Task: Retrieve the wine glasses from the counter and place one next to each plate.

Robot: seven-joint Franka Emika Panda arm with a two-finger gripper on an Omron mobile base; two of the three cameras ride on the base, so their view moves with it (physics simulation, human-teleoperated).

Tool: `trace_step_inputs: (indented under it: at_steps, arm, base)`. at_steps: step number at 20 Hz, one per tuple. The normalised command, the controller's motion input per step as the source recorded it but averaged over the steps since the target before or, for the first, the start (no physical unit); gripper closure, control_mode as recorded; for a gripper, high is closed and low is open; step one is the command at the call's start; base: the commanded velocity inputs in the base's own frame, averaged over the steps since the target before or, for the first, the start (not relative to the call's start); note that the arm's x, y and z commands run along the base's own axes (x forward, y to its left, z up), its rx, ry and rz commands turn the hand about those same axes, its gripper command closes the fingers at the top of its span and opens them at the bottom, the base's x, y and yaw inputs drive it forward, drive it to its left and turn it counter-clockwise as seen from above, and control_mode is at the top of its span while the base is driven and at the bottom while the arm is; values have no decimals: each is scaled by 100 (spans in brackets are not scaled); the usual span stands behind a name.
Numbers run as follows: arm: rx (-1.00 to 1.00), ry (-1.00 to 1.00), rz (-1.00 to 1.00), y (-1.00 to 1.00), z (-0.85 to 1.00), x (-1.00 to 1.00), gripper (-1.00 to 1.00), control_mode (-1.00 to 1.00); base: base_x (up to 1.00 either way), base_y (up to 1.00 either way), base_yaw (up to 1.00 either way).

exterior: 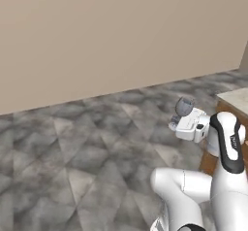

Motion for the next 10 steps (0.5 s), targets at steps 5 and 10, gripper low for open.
trace_step_inputs:
  at_steps: [5,10]
  arm:
    - [0,0,0,0,0,0,100,100]
    - [0,0,0,0,0,0,100,100]
  base:
    - [100,0,-11]
    - [100,0,-14]
